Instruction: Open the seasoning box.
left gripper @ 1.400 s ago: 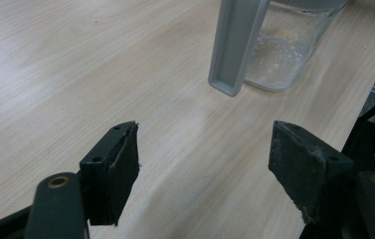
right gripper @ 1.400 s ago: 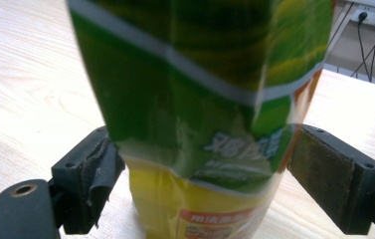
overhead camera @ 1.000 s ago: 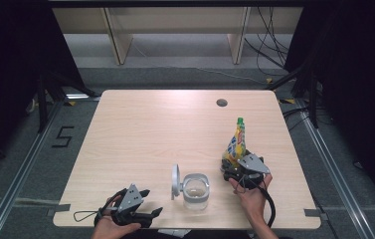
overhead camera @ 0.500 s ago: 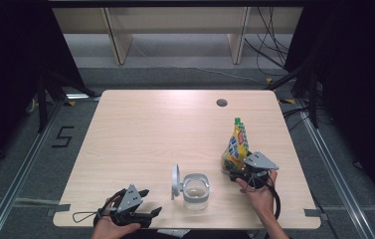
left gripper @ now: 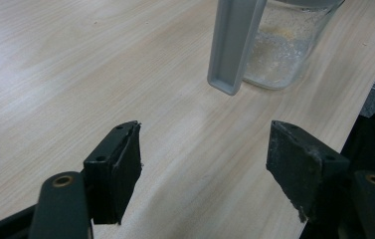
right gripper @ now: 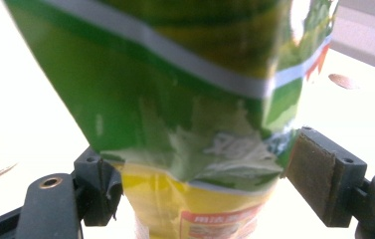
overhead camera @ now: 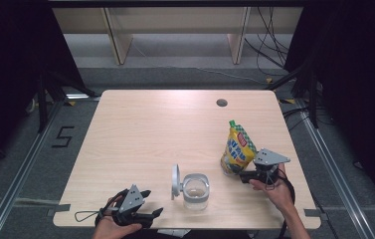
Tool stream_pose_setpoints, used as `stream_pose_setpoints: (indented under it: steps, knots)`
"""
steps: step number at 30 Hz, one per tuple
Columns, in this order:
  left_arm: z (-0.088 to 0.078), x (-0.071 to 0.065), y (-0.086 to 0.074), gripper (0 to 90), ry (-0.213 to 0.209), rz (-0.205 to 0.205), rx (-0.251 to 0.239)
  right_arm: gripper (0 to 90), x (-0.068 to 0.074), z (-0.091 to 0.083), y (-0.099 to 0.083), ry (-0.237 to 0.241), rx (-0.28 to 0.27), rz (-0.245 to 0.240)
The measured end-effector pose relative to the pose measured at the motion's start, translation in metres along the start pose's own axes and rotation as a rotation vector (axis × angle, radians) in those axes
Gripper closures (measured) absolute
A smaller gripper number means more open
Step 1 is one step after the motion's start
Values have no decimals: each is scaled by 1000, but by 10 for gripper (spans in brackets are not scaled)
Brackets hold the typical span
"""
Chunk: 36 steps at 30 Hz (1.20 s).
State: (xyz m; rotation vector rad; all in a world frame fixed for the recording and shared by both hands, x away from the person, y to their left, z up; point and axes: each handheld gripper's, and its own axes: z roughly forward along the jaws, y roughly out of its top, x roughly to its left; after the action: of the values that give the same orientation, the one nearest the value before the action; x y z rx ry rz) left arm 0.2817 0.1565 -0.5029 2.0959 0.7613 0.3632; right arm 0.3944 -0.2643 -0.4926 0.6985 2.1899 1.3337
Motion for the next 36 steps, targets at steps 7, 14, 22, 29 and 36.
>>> stream_pose_setpoints:
  steps: [7, 14, 22, 29, 36]
  knots:
    - [-1, -3, 1, 289, -15, 14, -38, 180, 9, -1, -2, -71, -22, 125]
    - [-1, -4, 0, 285, -17, -14, -39, 154, 17, 1, -7, -142, -60, 212]
    - [2, -3, 1, 284, -12, 3, -21, 155, 26, 10, -8, -184, -109, 225]
    - [1, 0, 0, 281, -59, -85, -51, 155, 28, 18, -12, -227, -105, 187]
    - [-2, 5, -1, 283, -55, -102, -68, 155, 28, 22, -12, -263, -120, 227]
